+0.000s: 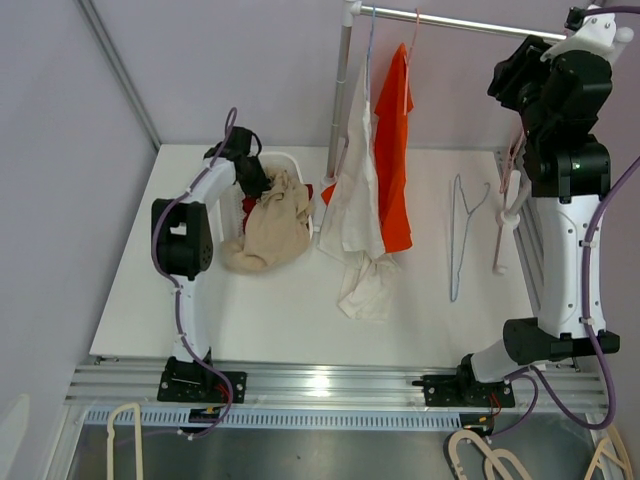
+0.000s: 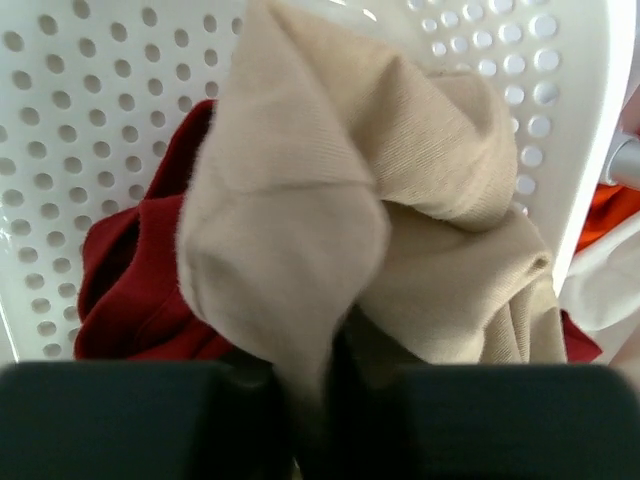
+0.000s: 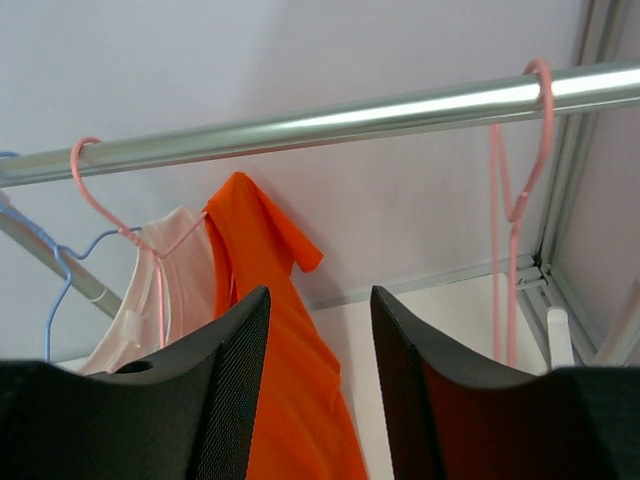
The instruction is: Remove the t-shirt from the hanger
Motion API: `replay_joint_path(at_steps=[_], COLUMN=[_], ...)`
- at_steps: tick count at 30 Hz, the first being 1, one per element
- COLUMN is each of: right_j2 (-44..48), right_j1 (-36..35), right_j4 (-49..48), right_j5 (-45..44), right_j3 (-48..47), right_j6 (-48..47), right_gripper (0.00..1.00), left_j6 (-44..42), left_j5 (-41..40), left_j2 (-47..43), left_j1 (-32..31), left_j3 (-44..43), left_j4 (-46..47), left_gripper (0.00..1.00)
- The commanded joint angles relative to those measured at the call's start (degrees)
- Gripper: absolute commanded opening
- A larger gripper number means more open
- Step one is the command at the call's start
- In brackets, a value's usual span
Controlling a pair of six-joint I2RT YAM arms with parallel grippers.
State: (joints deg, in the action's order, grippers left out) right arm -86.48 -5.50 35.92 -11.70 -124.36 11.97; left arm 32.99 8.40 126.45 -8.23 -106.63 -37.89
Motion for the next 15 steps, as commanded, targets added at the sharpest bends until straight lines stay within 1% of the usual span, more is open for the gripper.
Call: replay_joint_path(at_steps=[1, 2, 3, 4, 5, 6, 7, 8, 9, 10, 11, 12, 13, 14, 15], right_j2=[-2.46, -2.82, -2.56, -2.12, -1.68, 0.06, 1.21, 2.53, 5.67, 7.27, 9.03, 12.44, 13.95, 15.36, 16.50], right_j1=[-0.92, -2.05, -3.28, -4.95, -6.79, -10.03, -11.36, -12.42, -14.09, -14.97, -15.68, -16.03, -16.21, -16.12, -16.12], right_j4=[7.03, 11.15, 12.32, 13.29, 14.25, 14.00, 13.65, 12.34, 11.72, 11.19, 10.32, 10.22, 10.22, 11.09, 11.80], right_j5=[0.02, 0.02, -0.33, -3.03, -4.19, -5.33, -6.30, -6.14, -5.88, -6.22, -7.10, -7.10, -6.93, -7.10, -7.89], right_j3=[-3.52, -3.09, -1.52, 0.67, 6.17, 9.45, 12.61, 15.95, 21.99, 24.75, 27.39, 31.85, 33.72, 35.39, 36.71], right_j6=[1.12, 1.74, 2.35, 2.71, 2.71, 2.62, 2.97, 3.24, 3.50, 4.20, 4.47, 4.73, 5.17, 5.96, 6.40], right_gripper=[0.50, 0.50, 0.50, 0.52, 0.53, 0.53, 0.54, 0.54, 0.54, 0.54, 0.54, 0.54, 0.55, 0.56, 0.60], left_j6=[-1.44, -1.61, -1.53, -1.44, -1.09, -0.91, -0.91, -0.74, -0.74, -1.52, -1.88, -2.14, -2.67, -3.02, -3.20], left_j5=[-2.61, -1.91, -1.03, -0.85, -0.85, -1.19, -1.46, -2.07, -3.03, -5.74, -7.33, -8.48, -11.02, -12.95, -13.50], left_j2=[-2.71, -2.44, -2.27, -2.44, -2.79, -3.31, -4.80, -5.94, -7.26, -8.93, -13.21, -15.51, -17.88, -22.08, -24.13], left_j1=[0.32, 0.32, 0.32, 0.32, 0.32, 0.32, 0.23, 0.14, -0.38, -0.99, -1.52, -2.74, -3.28, -3.63, -4.16], left_j3=[-3.66, -4.20, -5.42, -5.61, -5.52, -5.69, -4.91, -4.56, -3.60, -1.58, 0.96, 2.55, 4.05, 7.80, 8.88], left_j4=[-3.94, -4.47, -4.91, -5.09, -5.26, -5.27, -5.27, -5.53, -5.79, -5.36, -4.74, -4.04, -2.29, -1.49, -0.88], left_gripper=[0.23, 0.31, 0.36, 0.49, 0.81, 0.93, 0.99, 0.99, 0.99, 0.99, 0.99, 0.99, 0.99, 1.00, 0.99])
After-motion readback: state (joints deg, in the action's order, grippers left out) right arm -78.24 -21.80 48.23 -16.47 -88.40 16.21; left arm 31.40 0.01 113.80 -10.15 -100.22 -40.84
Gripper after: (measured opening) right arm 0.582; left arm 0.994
